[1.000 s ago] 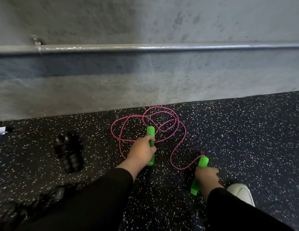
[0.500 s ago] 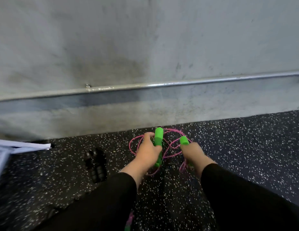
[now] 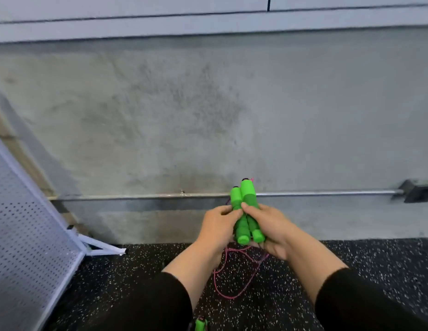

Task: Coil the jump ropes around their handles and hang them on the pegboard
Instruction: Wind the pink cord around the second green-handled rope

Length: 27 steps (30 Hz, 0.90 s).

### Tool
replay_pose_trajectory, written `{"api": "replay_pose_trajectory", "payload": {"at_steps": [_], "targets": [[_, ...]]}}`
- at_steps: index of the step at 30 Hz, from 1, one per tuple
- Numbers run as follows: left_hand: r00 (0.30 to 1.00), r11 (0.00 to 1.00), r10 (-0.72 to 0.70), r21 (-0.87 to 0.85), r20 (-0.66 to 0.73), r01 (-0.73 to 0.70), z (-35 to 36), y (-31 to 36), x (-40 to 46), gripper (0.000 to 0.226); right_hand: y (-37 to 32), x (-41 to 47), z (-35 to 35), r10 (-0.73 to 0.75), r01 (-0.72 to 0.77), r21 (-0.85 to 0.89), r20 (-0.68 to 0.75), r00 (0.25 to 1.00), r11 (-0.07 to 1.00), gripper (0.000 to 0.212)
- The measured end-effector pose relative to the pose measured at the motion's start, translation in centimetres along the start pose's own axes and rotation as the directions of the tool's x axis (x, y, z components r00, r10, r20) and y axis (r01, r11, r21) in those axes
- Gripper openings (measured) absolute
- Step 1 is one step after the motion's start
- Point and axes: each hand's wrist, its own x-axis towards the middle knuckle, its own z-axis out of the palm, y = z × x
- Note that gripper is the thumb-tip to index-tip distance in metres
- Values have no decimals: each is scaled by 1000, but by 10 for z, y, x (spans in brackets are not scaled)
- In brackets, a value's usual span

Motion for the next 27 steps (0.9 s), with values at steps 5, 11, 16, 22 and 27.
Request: {"api": "replay_pose_trajectory", "payload": {"at_steps": [5, 11, 16, 22, 27], "targets": [[1000, 1000, 17, 16, -9, -17, -13, 0, -28, 19, -2, -44, 5, -53, 49, 61, 74, 996, 997, 21], [985, 940, -133, -300, 114, 162, -28, 11, -34, 32, 4, -58, 16, -44, 59, -66, 205, 978, 996, 26], [987, 940, -71, -321, 141, 113, -33, 17, -30, 30, 0, -57, 26, 49, -76, 91, 270, 962, 993, 30], [992, 994, 57, 101, -113, -45, -52, 24, -9, 40, -15, -52, 29, 111, -147, 157, 213, 971, 977, 43], [925, 947, 316, 125, -212, -295, -73, 29, 14, 30, -29, -56, 22, 114, -184, 126, 427, 897, 975, 40]]}}
